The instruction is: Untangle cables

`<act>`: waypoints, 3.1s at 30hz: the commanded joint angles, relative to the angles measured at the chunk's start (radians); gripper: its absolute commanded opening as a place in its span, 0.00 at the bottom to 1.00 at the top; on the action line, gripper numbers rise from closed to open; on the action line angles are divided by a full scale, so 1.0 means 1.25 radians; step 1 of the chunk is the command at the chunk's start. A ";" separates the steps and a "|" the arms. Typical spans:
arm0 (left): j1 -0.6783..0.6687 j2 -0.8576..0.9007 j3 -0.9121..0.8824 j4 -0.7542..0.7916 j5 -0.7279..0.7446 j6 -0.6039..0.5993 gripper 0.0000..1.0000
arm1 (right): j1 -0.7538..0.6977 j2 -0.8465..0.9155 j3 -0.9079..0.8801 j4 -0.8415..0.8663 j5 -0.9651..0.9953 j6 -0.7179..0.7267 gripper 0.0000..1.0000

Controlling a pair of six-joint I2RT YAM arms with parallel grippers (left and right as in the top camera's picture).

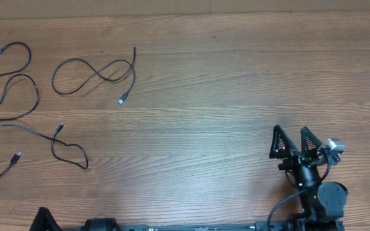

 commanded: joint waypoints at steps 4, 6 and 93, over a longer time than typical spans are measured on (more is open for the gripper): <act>-0.005 -0.006 -0.004 0.002 -0.008 -0.007 0.99 | 0.007 -0.010 -0.036 0.019 0.066 -0.009 1.00; -0.005 -0.006 -0.004 0.001 -0.008 -0.007 1.00 | 0.007 -0.010 -0.036 0.019 0.069 -0.038 1.00; 0.016 -0.107 -0.004 0.002 -0.009 -0.006 0.99 | 0.031 -0.009 -0.036 0.019 0.068 -0.422 1.00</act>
